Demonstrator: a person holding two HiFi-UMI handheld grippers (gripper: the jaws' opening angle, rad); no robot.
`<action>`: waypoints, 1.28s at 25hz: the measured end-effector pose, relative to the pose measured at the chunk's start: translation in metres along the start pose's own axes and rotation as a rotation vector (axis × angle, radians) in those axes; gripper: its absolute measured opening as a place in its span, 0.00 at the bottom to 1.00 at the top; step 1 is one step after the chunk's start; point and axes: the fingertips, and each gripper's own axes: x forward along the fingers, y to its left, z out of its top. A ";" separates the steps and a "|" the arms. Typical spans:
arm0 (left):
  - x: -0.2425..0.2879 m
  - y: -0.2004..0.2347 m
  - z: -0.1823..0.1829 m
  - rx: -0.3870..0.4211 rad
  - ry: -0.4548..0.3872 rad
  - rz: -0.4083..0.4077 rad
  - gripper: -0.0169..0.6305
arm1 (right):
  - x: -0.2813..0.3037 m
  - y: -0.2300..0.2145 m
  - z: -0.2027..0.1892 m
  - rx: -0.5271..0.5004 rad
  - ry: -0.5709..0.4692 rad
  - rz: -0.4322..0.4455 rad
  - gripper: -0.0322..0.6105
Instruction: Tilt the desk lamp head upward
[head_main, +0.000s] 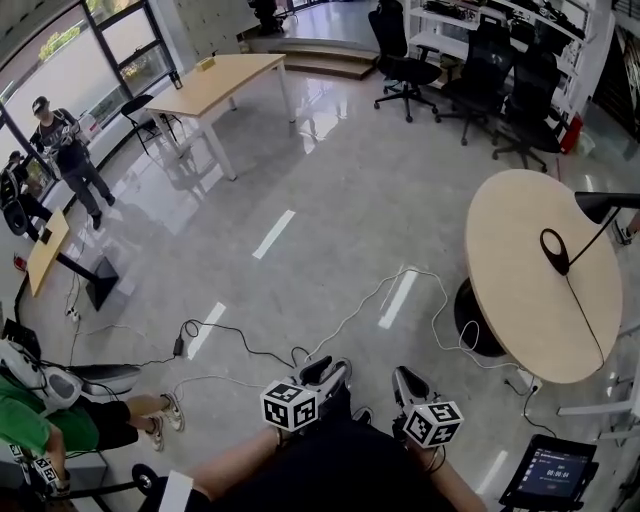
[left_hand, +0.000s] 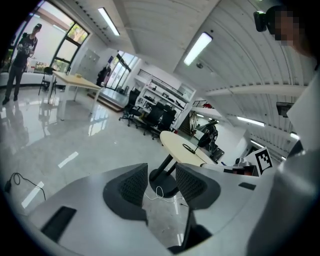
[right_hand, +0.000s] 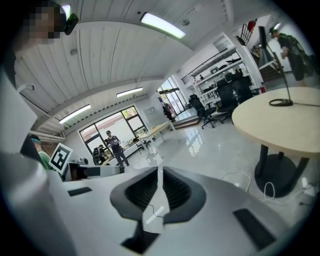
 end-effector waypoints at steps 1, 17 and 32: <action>0.010 0.005 0.001 -0.010 0.006 -0.001 0.31 | 0.005 -0.007 0.004 -0.005 0.000 -0.008 0.10; 0.122 0.111 0.137 -0.063 0.015 -0.081 0.31 | 0.159 -0.046 0.114 -0.029 0.038 -0.102 0.10; 0.178 0.198 0.209 -0.101 0.024 -0.068 0.31 | 0.277 -0.064 0.176 -0.006 0.092 -0.103 0.10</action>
